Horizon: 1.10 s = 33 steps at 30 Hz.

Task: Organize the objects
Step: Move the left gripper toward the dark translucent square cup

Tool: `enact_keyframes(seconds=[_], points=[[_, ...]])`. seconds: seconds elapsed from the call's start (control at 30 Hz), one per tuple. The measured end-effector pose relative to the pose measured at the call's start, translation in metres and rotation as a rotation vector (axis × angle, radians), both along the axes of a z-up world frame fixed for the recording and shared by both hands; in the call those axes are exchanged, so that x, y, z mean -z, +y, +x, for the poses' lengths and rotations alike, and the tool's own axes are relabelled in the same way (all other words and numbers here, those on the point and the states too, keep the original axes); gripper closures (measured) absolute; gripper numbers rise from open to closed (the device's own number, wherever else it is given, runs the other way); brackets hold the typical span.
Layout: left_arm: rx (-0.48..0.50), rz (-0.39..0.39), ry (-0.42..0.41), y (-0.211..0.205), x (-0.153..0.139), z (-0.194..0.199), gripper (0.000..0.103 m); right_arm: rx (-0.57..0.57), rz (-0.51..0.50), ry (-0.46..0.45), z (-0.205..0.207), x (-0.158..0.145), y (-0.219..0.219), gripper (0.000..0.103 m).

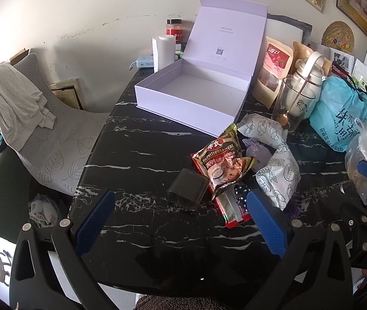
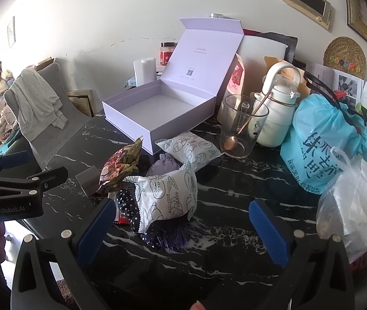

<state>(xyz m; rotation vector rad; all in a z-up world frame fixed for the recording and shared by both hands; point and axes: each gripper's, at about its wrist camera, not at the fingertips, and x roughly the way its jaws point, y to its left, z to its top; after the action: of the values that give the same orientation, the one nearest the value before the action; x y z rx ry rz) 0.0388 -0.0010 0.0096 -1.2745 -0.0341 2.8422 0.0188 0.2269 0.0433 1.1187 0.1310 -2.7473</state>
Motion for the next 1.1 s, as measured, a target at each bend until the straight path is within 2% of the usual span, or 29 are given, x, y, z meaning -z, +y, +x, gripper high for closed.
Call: enact_keyframes(seconds=[0.37,0.7,1.1], points=[[0.006,0.038,-0.022,0.004,0.014,0.019,0.001,-0.021,-0.011,-0.014,0.019,0.013,0.000,0.001],[0.001,0.082,-0.059,0.001,0.044,0.031,0.001,-0.055,-0.029,-0.058,0.028,0.037,-0.001,0.001],[-0.011,0.109,-0.118,-0.008,0.075,0.011,0.001,-0.079,-0.039,-0.077,0.016,0.061,-0.007,0.001]])
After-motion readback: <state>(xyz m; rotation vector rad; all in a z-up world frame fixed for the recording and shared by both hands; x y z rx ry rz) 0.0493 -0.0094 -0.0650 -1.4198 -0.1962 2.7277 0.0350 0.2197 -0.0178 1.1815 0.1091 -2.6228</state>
